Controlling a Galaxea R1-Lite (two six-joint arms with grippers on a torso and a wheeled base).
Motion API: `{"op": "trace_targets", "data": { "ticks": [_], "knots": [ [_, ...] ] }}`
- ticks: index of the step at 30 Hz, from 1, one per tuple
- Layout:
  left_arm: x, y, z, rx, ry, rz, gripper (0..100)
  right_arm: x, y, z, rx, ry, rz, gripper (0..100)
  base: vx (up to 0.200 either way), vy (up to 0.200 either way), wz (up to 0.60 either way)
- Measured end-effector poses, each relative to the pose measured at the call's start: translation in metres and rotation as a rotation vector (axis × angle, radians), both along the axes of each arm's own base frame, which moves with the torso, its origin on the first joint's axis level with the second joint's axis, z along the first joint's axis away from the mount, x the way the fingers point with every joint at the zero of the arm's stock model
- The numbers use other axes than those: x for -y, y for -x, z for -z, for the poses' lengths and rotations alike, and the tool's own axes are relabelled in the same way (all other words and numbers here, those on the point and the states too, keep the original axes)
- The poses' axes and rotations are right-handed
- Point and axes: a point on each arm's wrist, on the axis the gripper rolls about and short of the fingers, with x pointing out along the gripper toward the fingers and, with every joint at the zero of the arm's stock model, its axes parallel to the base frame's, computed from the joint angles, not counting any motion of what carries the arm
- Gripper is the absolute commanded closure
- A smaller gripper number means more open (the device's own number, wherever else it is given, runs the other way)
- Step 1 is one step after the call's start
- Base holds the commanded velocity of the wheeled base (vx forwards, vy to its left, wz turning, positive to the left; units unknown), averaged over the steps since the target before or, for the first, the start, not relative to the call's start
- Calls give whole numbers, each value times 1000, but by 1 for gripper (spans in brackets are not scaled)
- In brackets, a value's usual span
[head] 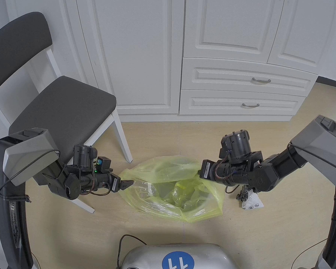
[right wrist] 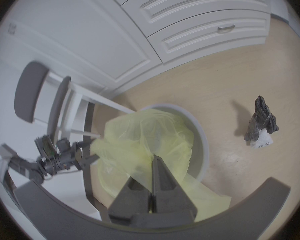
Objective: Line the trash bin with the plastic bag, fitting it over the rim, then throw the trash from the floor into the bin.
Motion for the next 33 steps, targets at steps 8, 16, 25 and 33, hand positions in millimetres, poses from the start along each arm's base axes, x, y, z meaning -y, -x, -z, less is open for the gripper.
{"op": "trace_targets", "data": {
  "ticks": [8, 16, 25, 33],
  "knots": [
    [3, 4, -18, 39, 16, 14, 0, 10, -26, -6, 15, -53, 60, 0, 0, 0, 0],
    [3, 5, -23, 51, 18, 17, 0, 17, -29, 5, 6, 5, 46, 0, 0, 0, 0],
    [5, 6, -31, 118, 30, 23, 0, 35, -3, 9, 141, 278, -74, 0, 0, 0, 0],
    [13, 12, -32, 167, 34, 44, 0, 34, 19, 4, 423, 392, -82, 0, 0, 0, 0]
  ]
}}
